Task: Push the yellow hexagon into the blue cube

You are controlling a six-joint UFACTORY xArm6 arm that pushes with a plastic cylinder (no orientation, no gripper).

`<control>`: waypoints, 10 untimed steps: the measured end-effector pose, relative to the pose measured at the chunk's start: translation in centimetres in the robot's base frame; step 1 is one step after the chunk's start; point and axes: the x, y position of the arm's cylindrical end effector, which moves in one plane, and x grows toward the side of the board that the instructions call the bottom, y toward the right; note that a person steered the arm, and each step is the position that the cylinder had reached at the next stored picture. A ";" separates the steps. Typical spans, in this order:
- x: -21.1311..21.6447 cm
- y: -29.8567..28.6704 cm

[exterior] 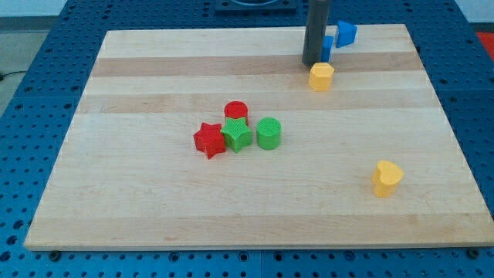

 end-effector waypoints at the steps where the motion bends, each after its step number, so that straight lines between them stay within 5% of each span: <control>1: 1.7 -5.7; 2: 5.5 -9.5; 4: 8.9 -3.4; 8: 3.7 2.2; 10: 15.3 7.6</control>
